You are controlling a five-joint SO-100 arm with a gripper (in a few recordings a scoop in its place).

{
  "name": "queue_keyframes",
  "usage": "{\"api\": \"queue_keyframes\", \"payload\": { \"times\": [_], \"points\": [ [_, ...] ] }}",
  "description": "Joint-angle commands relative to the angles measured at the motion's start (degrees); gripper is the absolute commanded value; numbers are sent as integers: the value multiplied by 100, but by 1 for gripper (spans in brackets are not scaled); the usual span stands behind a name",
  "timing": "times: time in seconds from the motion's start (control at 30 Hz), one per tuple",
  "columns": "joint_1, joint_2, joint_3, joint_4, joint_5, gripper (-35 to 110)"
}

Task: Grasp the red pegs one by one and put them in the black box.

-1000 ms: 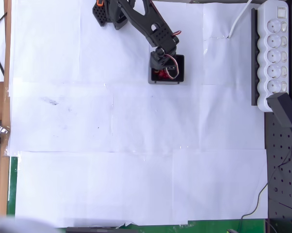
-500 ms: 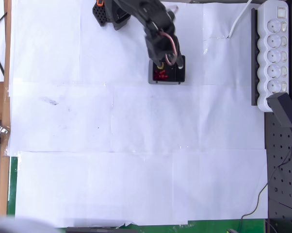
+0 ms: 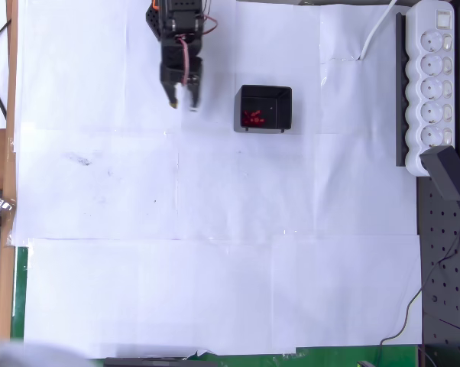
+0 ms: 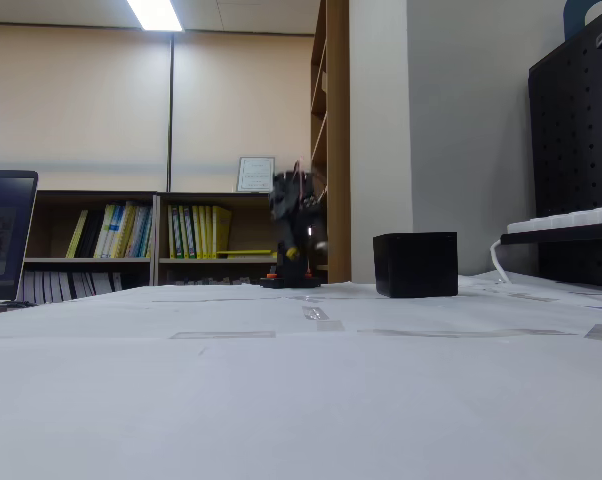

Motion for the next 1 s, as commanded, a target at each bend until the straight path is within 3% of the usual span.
{"api": "queue_keyframes", "payload": {
  "times": [0.0, 0.5, 0.97],
  "points": [
    [185, -624, -158, 352, 44, 0],
    [-255, -853, -650, 1740, -35, 0],
    [-149, -861, -650, 1714, -237, 0]
  ]
}}
